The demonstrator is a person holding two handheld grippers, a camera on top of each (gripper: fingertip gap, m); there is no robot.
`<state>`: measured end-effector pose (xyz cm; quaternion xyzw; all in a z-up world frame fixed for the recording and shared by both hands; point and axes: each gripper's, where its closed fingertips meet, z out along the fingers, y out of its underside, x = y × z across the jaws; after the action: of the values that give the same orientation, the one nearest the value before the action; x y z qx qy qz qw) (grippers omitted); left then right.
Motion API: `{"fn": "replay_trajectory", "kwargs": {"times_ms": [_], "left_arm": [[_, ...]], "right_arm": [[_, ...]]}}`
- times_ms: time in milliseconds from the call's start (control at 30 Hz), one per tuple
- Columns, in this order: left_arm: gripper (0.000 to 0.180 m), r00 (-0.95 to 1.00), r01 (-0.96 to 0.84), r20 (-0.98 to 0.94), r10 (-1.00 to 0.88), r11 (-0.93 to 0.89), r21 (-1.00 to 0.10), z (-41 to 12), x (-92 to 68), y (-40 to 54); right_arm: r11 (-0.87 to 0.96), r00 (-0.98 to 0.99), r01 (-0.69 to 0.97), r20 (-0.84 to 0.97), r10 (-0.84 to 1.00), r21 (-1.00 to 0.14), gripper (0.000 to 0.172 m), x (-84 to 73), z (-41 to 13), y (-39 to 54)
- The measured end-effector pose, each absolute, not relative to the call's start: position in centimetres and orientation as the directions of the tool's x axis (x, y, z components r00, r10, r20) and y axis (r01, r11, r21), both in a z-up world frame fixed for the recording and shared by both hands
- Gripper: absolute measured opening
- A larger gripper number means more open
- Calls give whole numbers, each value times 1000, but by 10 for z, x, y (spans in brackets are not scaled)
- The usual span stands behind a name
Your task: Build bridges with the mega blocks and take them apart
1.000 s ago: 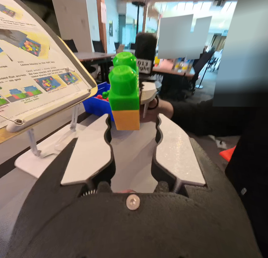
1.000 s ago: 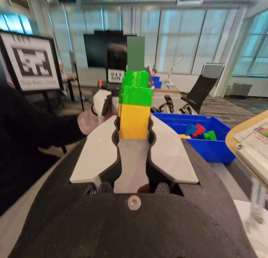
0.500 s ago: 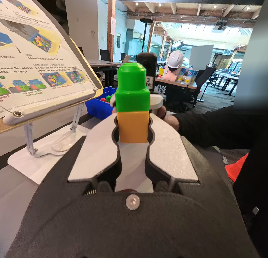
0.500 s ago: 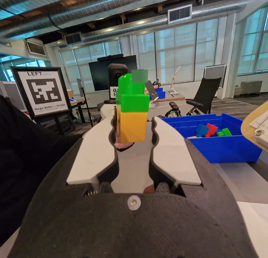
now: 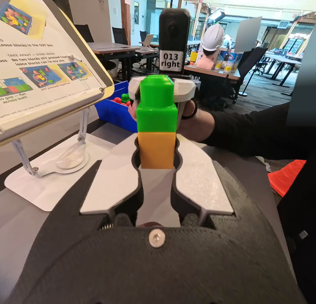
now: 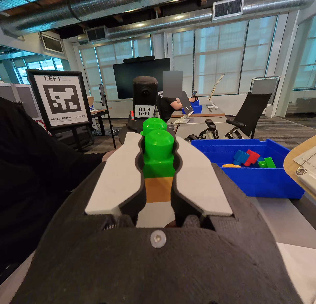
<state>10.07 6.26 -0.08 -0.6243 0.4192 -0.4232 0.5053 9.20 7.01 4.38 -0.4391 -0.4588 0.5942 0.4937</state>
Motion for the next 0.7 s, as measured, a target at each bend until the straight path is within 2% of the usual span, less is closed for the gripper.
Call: {"fn": "replay_trajectory", "kwargs": {"times_ms": [567,633,700], "left_arm": [[35,304,-105,107,-947,-145,-984,-3,97,66],[35,309,-80,116,-944,-148,-986,1,95,67],[35,298,-57,139,-945,-163,-985,2,90,69]], "right_arm": [[-76,-88,-192,-60,994,-978,32,89,42,73],[-64,-63,-182,-54,997,-981,49,92,44,78],[-40,-39,-174,-34,999,-984,50,99,50,83]]}}
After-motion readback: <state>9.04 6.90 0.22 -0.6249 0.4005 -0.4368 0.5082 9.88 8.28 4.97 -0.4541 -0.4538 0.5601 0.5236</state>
